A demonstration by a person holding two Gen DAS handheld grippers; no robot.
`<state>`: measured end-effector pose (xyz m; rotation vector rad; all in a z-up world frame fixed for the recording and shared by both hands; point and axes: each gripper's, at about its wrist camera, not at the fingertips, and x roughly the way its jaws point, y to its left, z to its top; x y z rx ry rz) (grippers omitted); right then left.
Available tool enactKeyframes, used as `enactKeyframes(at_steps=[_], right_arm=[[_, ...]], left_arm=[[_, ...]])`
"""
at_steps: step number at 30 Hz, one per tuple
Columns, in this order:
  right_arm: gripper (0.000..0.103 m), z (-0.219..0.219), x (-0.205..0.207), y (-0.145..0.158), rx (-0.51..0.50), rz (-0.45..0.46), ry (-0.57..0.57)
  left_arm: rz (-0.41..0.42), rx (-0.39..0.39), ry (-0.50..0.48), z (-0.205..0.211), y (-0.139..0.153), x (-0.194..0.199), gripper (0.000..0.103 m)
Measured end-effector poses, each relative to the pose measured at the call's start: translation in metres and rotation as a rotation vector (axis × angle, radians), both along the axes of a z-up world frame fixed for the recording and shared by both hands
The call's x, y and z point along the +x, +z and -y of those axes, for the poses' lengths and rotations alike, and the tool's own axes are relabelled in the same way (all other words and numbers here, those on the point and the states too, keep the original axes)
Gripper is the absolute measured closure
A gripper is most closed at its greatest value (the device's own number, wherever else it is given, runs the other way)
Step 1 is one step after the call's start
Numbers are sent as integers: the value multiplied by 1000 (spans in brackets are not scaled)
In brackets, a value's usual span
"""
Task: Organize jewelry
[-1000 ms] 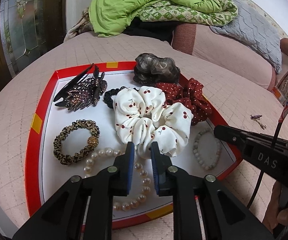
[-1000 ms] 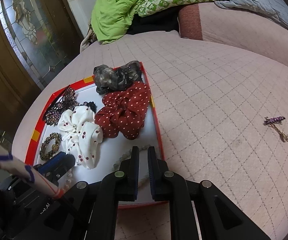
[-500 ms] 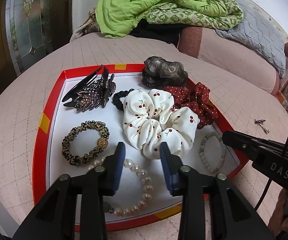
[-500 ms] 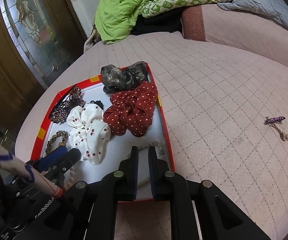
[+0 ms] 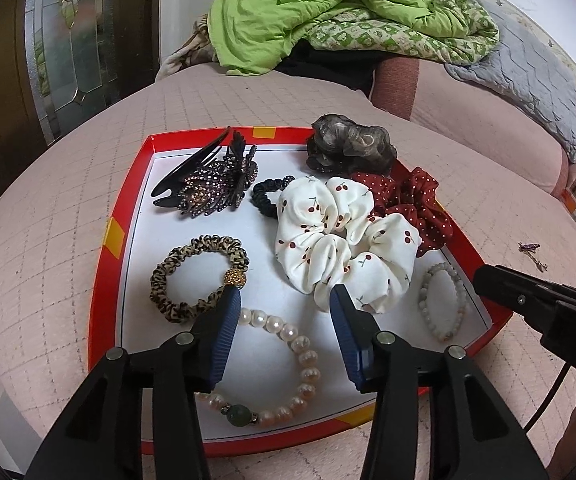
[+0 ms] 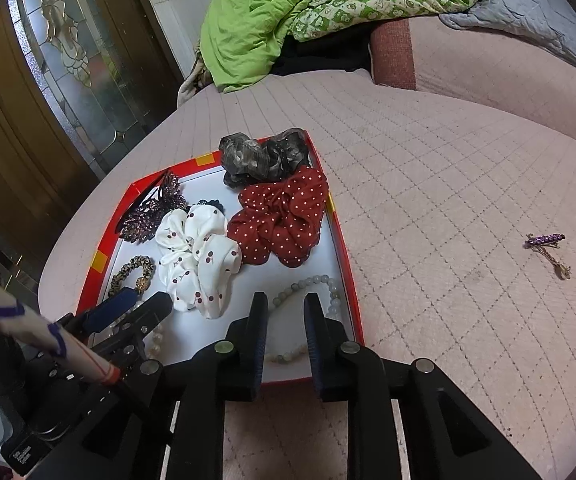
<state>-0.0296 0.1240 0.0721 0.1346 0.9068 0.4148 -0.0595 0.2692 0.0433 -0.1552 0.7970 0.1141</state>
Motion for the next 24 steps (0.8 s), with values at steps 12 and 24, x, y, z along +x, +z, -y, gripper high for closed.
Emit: enactKeyframes(at_steps=[12, 24], right_arm=[[63, -5, -12, 3, -23, 11, 7], [29, 6, -37, 8, -74, 49, -13]], left_arm=[[-4, 5, 36, -10, 0, -9, 38], [65, 15, 59, -10, 13, -33, 5]])
